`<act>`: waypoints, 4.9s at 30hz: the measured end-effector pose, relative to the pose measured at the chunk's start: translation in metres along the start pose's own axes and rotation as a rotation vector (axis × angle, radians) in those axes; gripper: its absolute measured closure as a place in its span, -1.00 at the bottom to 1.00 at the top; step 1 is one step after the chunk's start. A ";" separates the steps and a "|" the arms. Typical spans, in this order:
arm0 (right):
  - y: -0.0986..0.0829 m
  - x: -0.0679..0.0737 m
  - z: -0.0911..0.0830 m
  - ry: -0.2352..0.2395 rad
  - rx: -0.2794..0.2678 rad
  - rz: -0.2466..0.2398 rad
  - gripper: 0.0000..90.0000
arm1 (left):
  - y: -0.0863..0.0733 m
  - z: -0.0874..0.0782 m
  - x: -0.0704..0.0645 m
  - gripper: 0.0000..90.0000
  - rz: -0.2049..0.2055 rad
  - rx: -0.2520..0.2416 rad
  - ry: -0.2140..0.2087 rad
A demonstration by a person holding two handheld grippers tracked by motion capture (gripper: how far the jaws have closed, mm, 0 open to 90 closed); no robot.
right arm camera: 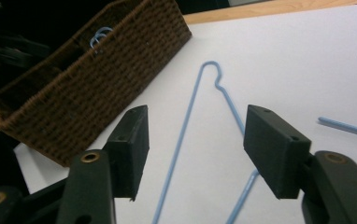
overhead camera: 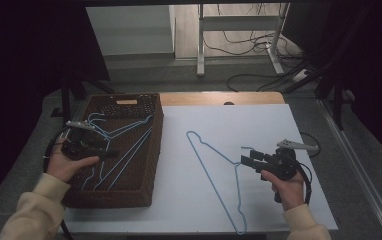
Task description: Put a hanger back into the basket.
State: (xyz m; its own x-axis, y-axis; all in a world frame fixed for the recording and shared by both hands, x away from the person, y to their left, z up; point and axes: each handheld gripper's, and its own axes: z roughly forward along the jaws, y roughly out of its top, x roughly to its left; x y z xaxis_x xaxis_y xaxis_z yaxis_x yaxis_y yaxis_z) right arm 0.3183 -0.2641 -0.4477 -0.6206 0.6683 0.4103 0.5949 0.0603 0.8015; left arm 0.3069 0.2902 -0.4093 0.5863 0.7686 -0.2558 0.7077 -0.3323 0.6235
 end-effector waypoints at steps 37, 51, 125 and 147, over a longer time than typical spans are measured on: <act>-0.005 -0.007 -0.008 -0.116 0.132 -0.105 -0.31 | -0.005 0.040 -0.098 -0.39 0.149 -0.103 -0.115; 0.001 -0.005 -0.008 -0.163 0.177 -0.165 -0.33 | -0.013 0.037 -0.094 -0.40 0.129 -0.107 -0.081; -0.038 -0.021 0.005 -0.414 0.766 -0.170 1.00 | -0.018 0.036 -0.095 -0.40 0.122 -0.109 -0.077; -0.055 0.008 0.011 -0.252 0.763 -0.165 1.00 | -0.017 0.039 -0.099 -0.40 0.133 -0.098 -0.082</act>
State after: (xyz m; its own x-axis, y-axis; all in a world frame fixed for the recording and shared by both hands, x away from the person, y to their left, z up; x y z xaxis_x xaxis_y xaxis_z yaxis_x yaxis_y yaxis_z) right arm 0.2858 -0.2540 -0.4930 -0.6508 0.7480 0.1302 0.7466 0.5992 0.2891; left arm 0.2523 0.1984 -0.4234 0.7056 0.6726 -0.2232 0.5819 -0.3701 0.7242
